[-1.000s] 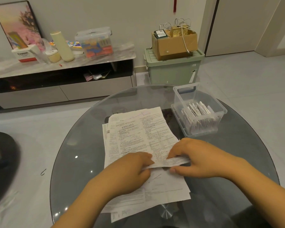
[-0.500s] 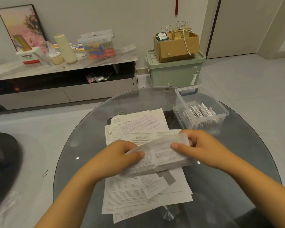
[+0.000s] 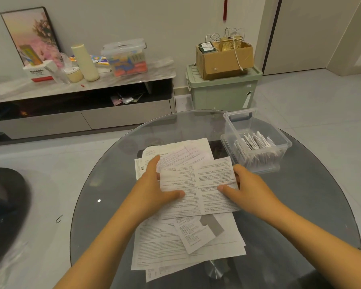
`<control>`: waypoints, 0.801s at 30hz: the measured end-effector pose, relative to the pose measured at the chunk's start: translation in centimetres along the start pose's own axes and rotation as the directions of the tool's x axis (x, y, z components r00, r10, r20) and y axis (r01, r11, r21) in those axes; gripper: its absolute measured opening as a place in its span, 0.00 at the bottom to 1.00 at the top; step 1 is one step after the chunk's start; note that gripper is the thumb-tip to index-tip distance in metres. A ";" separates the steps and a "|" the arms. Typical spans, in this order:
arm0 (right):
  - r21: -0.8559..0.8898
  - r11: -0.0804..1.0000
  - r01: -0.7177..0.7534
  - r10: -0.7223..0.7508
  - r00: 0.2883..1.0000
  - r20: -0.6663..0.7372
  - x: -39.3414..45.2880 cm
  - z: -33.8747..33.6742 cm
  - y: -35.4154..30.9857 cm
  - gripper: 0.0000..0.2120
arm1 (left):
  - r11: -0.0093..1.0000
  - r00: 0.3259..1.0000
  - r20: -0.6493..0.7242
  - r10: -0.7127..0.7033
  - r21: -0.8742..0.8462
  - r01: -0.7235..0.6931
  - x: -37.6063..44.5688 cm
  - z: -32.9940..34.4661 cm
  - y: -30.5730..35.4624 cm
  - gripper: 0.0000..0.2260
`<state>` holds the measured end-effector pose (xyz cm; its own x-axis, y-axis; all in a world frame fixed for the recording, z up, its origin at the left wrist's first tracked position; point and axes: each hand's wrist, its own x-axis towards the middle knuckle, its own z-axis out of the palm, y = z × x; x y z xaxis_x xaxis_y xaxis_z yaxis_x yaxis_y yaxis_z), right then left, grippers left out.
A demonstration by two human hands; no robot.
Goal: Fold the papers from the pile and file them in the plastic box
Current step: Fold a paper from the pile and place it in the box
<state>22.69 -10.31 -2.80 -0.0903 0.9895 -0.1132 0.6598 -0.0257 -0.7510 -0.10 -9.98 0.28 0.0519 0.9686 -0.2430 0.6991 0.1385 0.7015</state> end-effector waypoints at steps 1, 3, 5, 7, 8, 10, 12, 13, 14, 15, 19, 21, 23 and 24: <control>-0.018 1.000 -0.006 0.006 1.000 0.010 -0.1 0.0 -0.1 0.22 | 1.000 1.000 0.016 0.013 0.027 -0.014 0.1 0.3 -0.1 0.49; -0.063 0.998 -0.009 0.012 0.999 0.045 -0.2 0.1 -0.3 0.31 | 0.993 0.998 0.052 0.032 0.115 -0.038 0.1 0.9 -0.2 0.54; -0.116 0.993 0.007 0.000 0.998 0.065 -0.4 0.2 -0.5 0.43 | 0.969 0.994 0.106 0.037 0.239 -0.062 0.0 1.4 -0.3 0.56; -0.147 0.989 0.034 -0.021 0.996 0.090 -0.5 0.2 -0.5 0.51 | 0.943 0.991 0.130 0.034 0.323 -0.075 0.0 1.7 -0.5 0.56; -0.153 0.987 0.048 -0.032 0.994 0.108 -0.4 0.1 -0.4 0.53 | 0.935 0.991 0.132 0.028 0.346 -0.073 0.1 1.8 -0.7 0.56; -0.166 0.984 0.071 -0.044 0.986 0.160 -0.3 -0.4 -0.3 0.53 | 0.925 0.992 0.125 0.005 0.377 -0.052 0.4 1.7 -1.1 0.56; -0.221 0.971 0.092 -0.041 0.974 0.223 -0.3 -1.0 -0.2 0.49 | 0.911 0.992 0.125 -0.025 0.412 -0.029 0.6 1.5 -1.3 0.56; -0.263 0.960 0.098 -0.028 0.966 0.256 -0.3 -1.3 -0.1 0.46 | 0.901 0.992 0.123 -0.040 0.434 -0.018 0.5 1.4 -1.3 0.56; -0.304 0.947 0.105 -0.014 0.958 0.287 -0.4 -1.5 0.0 0.43 | 0.890 0.992 0.118 -0.049 0.455 -0.010 0.4 1.3 -1.1 0.55; -0.343 0.932 0.116 -0.002 0.949 0.316 -0.5 -1.7 0.0 0.40 | 0.881 0.993 0.109 -0.048 0.474 -0.009 0.3 1.2 -0.9 0.55; -0.359 0.923 0.137 -0.005 0.938 0.345 -0.7 -2.0 -0.1 0.35 | 0.848 0.994 0.081 0.073 0.519 -0.105 -0.7 1.3 -0.1 0.47; -0.291 0.952 0.090 0.010 0.945 0.326 -0.6 -2.1 -0.3 0.31 | 0.837 0.978 0.126 0.167 0.506 -0.208 -1.1 1.6 0.1 0.39; -0.199 0.979 0.032 0.031 0.952 0.304 -0.5 -2.2 -0.5 0.27 | 0.838 0.951 0.205 0.233 0.454 -0.303 -1.6 2.0 0.3 0.32; -0.135 0.991 0.003 0.037 0.954 0.297 -0.5 -2.2 -0.7 0.24 | 0.839 0.936 0.243 0.253 0.426 -0.338 -1.8 2.3 0.5 0.30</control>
<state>23.91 -10.49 -0.80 -0.2835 0.9006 -0.3295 0.7541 -0.0030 -0.6568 1.78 -12.09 -0.50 0.3988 0.8921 -0.2123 0.8732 -0.2987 0.3851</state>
